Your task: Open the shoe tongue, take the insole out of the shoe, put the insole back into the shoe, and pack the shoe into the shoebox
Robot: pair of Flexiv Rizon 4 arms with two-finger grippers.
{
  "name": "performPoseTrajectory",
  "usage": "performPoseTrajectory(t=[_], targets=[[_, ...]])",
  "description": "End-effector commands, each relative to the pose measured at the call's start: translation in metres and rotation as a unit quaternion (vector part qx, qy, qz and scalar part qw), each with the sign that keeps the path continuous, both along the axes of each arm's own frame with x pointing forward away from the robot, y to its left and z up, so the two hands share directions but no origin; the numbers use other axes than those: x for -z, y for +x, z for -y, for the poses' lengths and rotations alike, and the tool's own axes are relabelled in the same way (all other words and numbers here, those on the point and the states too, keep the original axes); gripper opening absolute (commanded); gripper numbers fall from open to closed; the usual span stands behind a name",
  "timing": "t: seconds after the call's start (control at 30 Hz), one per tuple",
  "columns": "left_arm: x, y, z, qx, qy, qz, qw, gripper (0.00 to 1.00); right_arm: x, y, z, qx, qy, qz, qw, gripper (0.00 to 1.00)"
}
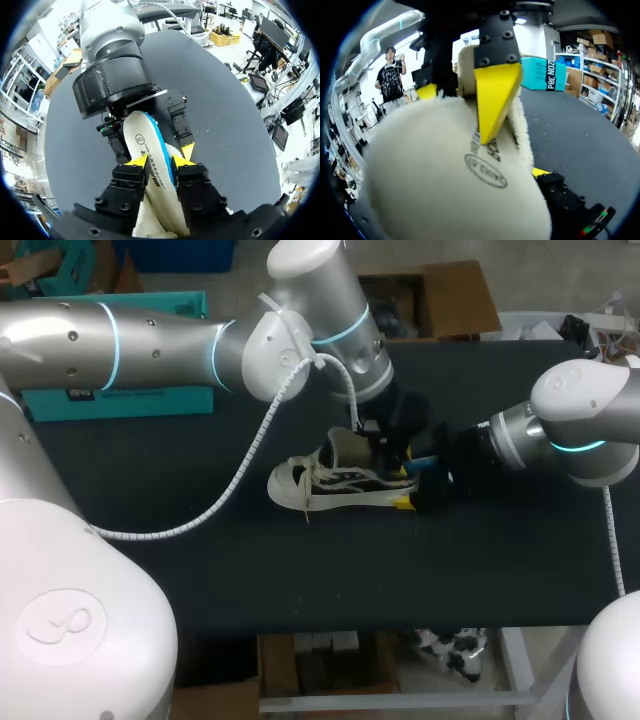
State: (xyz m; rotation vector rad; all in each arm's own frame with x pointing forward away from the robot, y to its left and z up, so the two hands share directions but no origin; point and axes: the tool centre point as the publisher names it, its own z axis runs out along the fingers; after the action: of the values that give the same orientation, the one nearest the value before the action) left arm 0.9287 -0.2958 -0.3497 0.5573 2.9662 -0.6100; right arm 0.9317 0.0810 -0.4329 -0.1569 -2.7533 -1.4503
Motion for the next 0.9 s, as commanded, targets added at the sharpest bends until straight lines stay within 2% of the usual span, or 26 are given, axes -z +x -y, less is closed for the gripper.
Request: performPoseTrajectory(t=[0.03,0.1,0.43,0.6,0.83,0.87,0.9], targets=[[-0.007,-0.002,-0.004,-0.003,-0.004,0.005,1.0,0.13,0.008,0.0,-0.001,-0.002,0.001,-0.001,1.0,0.0],[-0.011,-0.002,-0.004,-0.007,-0.007,0.005,1.0,0.0,0.008,0.0,-0.001,-0.002,0.001,-0.001,1.0,0.0],[-0.043,-0.019,-0.004,0.004,-0.031,0.023,0.999,0.0,0.008,0.0,-0.001,-0.002,0.001,-0.001,1.0,0.0],[-0.064,-0.024,-0.003,0.031,-0.074,0.005,0.997,0.0,0.008,0.0,-0.001,-0.002,0.001,-0.001,1.0,0.0],[-0.091,-0.027,-0.002,0.064,-0.117,-0.017,0.991,0.0,0.001,0.0,0.0,-0.003,-0.007,0.003,1.0,0.0],[-0.095,-0.028,-0.001,0.069,-0.123,-0.02,0.99,0.0,0.0,0.0,0.0,-0.003,-0.009,0.002,1.0,0.15],[-0.099,-0.028,0.0,0.077,-0.132,-0.026,0.988,0.0,-0.001,0.0,0.001,-0.003,-0.009,0.003,1.0,0.47]])
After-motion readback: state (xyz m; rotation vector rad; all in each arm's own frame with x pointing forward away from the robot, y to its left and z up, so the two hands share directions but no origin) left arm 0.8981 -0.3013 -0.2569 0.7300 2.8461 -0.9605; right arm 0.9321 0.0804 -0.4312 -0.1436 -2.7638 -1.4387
